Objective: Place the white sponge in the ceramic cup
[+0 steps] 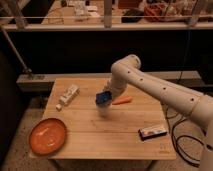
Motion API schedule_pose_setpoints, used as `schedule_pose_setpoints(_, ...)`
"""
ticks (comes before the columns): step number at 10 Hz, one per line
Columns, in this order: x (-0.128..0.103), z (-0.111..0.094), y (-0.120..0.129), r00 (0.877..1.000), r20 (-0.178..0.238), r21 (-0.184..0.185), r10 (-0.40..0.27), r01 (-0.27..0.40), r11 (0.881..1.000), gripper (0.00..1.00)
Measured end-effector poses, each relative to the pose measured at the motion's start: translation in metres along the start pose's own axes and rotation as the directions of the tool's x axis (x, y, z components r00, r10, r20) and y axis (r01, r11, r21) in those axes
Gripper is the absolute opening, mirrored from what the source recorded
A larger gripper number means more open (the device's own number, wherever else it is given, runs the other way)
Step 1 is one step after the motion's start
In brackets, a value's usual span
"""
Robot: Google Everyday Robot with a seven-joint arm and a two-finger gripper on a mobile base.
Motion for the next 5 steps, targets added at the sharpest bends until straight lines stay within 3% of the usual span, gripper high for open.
schedule_pose_setpoints(5, 0.0000, 0.0026, -0.0048, 1.000, 0.001, 0.006, -0.009, 0.009, 1.000, 0.01)
